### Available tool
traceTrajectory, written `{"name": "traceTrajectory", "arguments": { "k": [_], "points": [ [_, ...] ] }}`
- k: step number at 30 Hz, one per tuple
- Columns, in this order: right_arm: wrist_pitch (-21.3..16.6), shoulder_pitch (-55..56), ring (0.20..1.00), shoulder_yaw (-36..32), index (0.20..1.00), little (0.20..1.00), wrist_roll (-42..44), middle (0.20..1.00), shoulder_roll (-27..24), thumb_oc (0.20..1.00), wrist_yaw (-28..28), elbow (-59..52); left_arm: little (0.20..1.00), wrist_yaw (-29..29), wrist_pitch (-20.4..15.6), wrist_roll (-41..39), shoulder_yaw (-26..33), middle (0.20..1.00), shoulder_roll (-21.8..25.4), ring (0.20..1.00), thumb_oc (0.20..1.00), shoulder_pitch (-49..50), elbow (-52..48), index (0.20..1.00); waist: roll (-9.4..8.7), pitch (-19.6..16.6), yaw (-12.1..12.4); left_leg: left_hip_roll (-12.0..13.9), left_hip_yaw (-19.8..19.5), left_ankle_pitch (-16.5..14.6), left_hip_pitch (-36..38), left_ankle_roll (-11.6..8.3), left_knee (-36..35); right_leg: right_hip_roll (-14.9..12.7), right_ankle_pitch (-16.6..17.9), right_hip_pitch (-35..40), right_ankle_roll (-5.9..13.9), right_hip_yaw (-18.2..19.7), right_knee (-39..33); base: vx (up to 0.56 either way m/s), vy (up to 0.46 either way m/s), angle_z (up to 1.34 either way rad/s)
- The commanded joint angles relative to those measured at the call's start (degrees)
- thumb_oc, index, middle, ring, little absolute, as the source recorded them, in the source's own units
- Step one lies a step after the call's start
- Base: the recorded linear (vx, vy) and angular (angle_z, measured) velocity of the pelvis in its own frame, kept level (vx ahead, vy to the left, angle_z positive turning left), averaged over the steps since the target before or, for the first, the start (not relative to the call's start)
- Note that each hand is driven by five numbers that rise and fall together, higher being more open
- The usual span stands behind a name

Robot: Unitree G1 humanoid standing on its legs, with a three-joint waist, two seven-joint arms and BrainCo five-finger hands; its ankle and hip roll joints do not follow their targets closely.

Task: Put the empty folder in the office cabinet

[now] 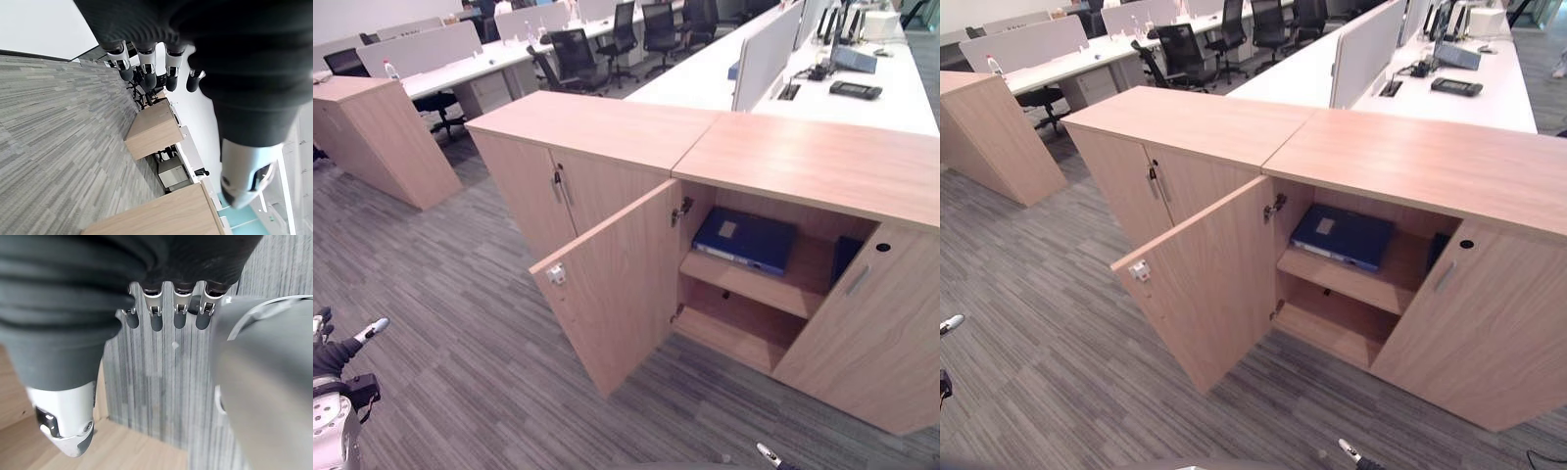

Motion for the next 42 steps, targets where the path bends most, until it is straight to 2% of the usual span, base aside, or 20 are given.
{"name": "traceTrajectory", "arguments": {
  "k": [1,2,6,7,11,14,18,25,34,42],
  "points": [
    [-2.09,-2.02,1.0,1.79,1.0,1.0,3.11,1.0,-0.49,1.0,-0.76,0.83,1.0,0.16,-2.48,1.42,-0.35,1.0,4.55,1.0,1.0,-2.18,-1.88,1.0,0.42,0.65,-0.64,-1.43,-4.62,-2.49,-6.72,-0.31,5.82,5.79,1.26,2.55,-1.79,1.08,-5.23,0.02,-0.028,0.41],
    [-2.09,-1.95,1.0,2.1,1.0,1.0,3.44,1.0,-0.31,1.0,-0.57,0.86,1.0,0.05,-2.35,1.17,-0.78,1.0,4.19,1.0,1.0,-2.49,-1.94,1.0,0.16,0.95,-0.83,-1.5,-4.95,-2.34,-6.71,-0.35,6.01,7.38,0.89,2.53,-2.47,2.24,-5.81,0.02,-0.04,0.28],
    [-2.14,-1.4,1.0,2.49,1.0,1.0,2.81,1.0,-0.42,1.0,-1.03,1.7,1.0,-1.11,-2.53,-0.09,-2.42,1.0,1.02,1.0,1.0,-2.4,-4.8,1.0,-0.84,0.23,-0.93,-1.14,-4.7,-2.42,-5.89,-0.66,5.38,9.62,1.56,5.28,-2.64,2.62,-10.64,0.08,-0.045,-0.02],
    [-2.19,-0.7,1.0,2.62,1.0,1.0,3.17,1.0,-0.31,1.0,-1.11,1.96,1.0,-2.27,-2.77,-0.98,-5.1,1.0,-0.91,1.0,1.0,-3.39,-6.58,1.0,-1.41,-0.6,-1.58,-0.59,-4.74,-2.59,-4.6,-0.76,4.4,10.42,1.84,6.63,-2.8,3.22,-12.41,0.15,-0.055,-0.11],
    [-2.11,-0.51,1.0,2.9,1.0,1.0,2.93,1.0,-0.33,1.0,-1.11,1.97,1.0,-4.14,-2.53,-2.2,-8.46,1.0,-2.76,1.0,1.0,-4.16,-8.28,1.0,-1.91,-0.95,-2.11,-0.2,-4.68,-2.82,-3.79,-0.71,3.95,10.81,1.67,7.52,-2.9,3.52,-13.05,0.07,-0.029,-0.05],
    [-1.98,-0.66,1.0,3.48,1.0,1.0,2.59,1.0,-0.28,1.0,-1.18,2.02,1.0,-6.42,-1.78,-3.4,-13.34,1.0,-4.71,1.0,1.0,-5.6,-7.55,1.0,-2.4,-1.44,-3.17,0.35,-4.01,-3.24,-2.75,-0.71,3.51,11.02,1.44,8.36,-2.89,4.09,-13.63,0.07,-0.017,-0.06],
    [-1.88,-1.13,1.0,4.09,1.0,1.0,2.37,1.0,-0.23,1.0,-1.46,1.77,1.0,-7.38,-1.09,-3.02,-17.82,1.0,-6.11,1.0,1.0,-7.77,-5.13,1.0,-2.79,-1.92,-3.82,0.65,-3.55,-3.5,-2.14,-0.59,3.08,11.1,1.44,8.53,-2.75,4.8,-13.78,0.03,0.002,-0.09],
    [-1.83,-1.52,1.0,4.78,1.0,1.0,2.2,1.0,-0.36,1.0,-2.0,1.23,1.0,-6.56,-0.27,-2.67,-21.88,1.0,-7.15,1.0,1.0,-12.41,1.18,1.0,-3.25,-2.78,-4.75,1.11,-2.36,-3.72,-1.03,-0.54,2.09,11.18,1.5,8.65,-2.49,5.73,-13.92,0.02,0.008,-0.09],
    [-1.64,-2.07,1.0,5.71,1.0,1.0,1.74,1.0,-0.97,1.0,-2.35,0.86,1.0,-5.25,0.45,-2.38,-24.46,1.0,-5.05,1.0,1.0,-19.15,10.99,1.0,-3.44,-3.47,-5.84,1.36,-0.96,-3.75,-0.04,-0.5,1.13,11.27,1.81,8.32,-2.1,6.97,-13.92,0.0,0.014,-0.08],
    [-1.49,-2.28,1.0,6.39,1.0,1.0,2.22,1.0,-1.8,1.0,-2.43,0.77,1.0,-4.74,1.25,-2.72,-26.3,1.0,0.22,1.0,1.0,-27.02,22.18,1.0,-3.58,-4.18,-7.22,1.54,0.79,-3.99,0.55,-0.46,0.86,11.48,2.56,7.74,-1.68,8.3,-13.92,0.0,0.018,-0.14]
  ]
}}
